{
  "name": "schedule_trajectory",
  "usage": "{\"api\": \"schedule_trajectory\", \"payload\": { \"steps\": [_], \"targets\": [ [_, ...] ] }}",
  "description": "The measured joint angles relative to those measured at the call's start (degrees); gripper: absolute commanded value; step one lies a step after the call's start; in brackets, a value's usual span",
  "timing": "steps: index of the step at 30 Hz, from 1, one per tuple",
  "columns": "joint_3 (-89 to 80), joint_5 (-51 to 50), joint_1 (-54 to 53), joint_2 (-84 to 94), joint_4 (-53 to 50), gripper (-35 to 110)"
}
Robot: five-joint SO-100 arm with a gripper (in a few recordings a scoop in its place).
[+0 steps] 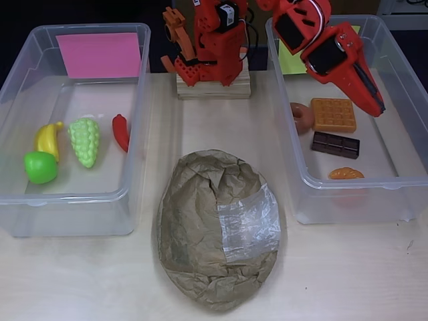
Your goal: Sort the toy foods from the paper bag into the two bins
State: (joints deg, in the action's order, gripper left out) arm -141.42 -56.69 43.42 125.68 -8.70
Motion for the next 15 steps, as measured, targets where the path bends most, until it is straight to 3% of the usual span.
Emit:
{"api": "schedule_trajectory", "payload": {
  "steps": [4, 7, 10, 15],
  "targets": [
    [1.1, 22.2, -6.0, 3.1, 1.8, 0],
    [2.1, 37.2, -12.4, 6.0, -4.3, 0],
    [1.0, 44.8, -20.2, 8.2, -8.0, 0],
    [-3.7, 46.8, -30.2, 16.1, -16.4, 0]
  ]
}}
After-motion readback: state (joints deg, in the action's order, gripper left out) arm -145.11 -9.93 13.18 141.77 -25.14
